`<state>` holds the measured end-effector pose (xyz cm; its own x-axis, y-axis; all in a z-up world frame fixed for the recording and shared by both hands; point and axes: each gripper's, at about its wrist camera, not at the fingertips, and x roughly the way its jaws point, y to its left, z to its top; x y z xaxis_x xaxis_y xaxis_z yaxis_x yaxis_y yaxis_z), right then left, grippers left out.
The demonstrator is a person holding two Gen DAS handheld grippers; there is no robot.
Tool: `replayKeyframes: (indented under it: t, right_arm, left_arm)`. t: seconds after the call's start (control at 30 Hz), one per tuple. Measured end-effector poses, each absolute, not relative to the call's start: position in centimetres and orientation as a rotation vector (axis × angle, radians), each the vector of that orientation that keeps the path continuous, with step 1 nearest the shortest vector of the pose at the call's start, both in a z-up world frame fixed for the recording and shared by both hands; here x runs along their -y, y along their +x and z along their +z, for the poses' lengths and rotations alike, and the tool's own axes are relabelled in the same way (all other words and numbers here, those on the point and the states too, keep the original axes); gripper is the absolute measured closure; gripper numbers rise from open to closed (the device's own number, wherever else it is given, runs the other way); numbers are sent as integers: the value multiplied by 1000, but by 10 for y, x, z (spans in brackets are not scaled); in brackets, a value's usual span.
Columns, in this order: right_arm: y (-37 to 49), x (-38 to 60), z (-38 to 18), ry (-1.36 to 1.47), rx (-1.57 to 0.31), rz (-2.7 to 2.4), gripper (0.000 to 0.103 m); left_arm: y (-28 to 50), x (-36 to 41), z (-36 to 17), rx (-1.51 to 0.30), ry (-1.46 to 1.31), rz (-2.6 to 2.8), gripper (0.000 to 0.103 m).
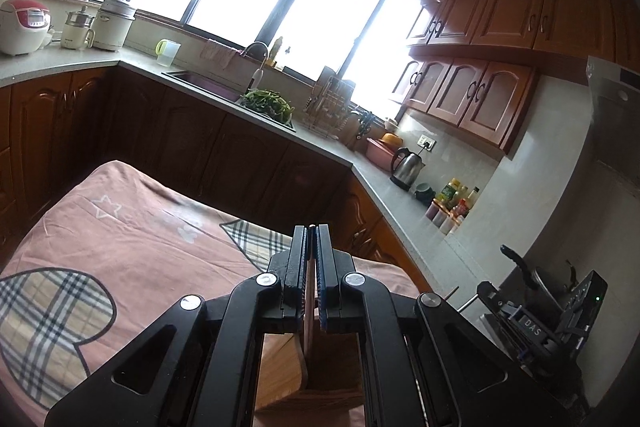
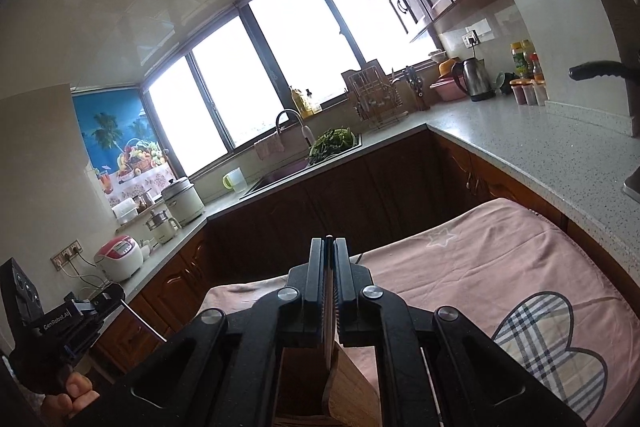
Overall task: Organize utensils
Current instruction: 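Lower the metal utensil into the holder and open the left tool while the right tool releases its chopstick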
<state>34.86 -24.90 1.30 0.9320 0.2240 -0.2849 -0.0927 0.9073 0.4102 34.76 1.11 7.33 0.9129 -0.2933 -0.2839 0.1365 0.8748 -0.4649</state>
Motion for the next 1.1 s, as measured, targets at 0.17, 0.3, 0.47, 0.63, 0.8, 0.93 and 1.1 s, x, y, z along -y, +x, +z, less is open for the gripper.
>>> replayKeyframes:
  t: [0.17,0.3,0.47,0.63,0.8,0.93,1.1]
  right_arm:
    - [353,241,-2,397,-381,183,99]
    - [354,241,-5,399,-394,182,99]
    - [356,242,-2,403,-410,188,98]
    - [358,243,-2,411,-421,191,93]
    - [357,245,-1,421,-429,186,73]
    - [350,249,1,439,-416,199,44]
    - [341,254,3,467,-419,206,39]
  left_arm:
    - [355,5,58,-401,-410,-241,100]
    - [358,15,49,-435,-381,-250,99]
    - [361,16,49,-447,-379,-261,99]
    - [361,16,51,-455,-373,-270,99]
    - [360,16,51,-468,-377,-271,71]
    - [354,12,52,-463,-386,-256,52]
    - [344,7,50,-479,-392,-249,36]
